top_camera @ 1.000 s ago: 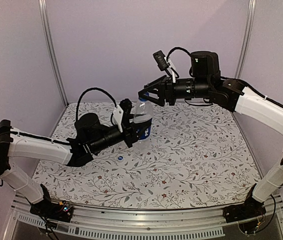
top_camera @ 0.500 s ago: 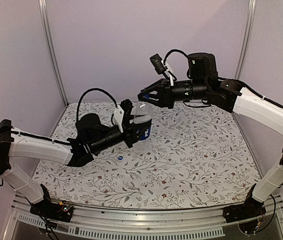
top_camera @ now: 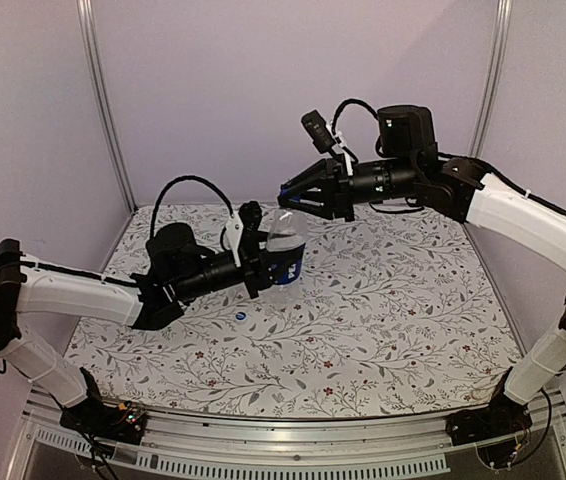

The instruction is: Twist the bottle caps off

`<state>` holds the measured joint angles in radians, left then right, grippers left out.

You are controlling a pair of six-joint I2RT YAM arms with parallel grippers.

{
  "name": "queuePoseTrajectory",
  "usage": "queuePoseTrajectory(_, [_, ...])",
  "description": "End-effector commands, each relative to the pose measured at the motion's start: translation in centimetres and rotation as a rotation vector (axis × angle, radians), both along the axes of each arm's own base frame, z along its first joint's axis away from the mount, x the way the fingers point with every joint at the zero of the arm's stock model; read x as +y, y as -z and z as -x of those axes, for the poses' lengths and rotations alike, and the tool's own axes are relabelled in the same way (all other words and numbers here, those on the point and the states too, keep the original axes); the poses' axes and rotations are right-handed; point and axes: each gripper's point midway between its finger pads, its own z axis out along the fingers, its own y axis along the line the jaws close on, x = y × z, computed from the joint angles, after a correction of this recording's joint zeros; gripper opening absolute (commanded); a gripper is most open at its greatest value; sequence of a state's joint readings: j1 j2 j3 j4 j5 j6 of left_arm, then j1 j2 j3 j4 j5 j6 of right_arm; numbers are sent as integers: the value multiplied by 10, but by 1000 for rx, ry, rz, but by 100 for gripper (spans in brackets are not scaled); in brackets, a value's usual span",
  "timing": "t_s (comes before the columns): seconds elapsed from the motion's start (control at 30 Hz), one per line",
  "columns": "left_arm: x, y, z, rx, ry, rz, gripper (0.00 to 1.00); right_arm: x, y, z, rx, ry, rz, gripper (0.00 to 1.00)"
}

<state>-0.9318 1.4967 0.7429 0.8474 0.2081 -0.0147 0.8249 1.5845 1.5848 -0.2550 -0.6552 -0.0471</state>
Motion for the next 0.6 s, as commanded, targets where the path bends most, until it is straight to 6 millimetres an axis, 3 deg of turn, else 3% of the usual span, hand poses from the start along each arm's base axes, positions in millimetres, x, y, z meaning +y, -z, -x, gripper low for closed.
queuePoseTrajectory(0.0, [-4,-26,48,-100,279,44,29,-7,-19,46,-69,-280,-66,0])
queuePoseTrajectory(0.27, [-9,-28,70,-89,472,42,26,-31,-32,80,-73,-568,-152,0])
queuePoseTrajectory(0.5, [-11,-24,69,-66,488,37,26,-32,-26,71,-46,-585,-150,0])
queuePoseTrajectory(0.57, [-11,-24,63,-60,452,39,26,-31,-25,64,-40,-544,-138,8])
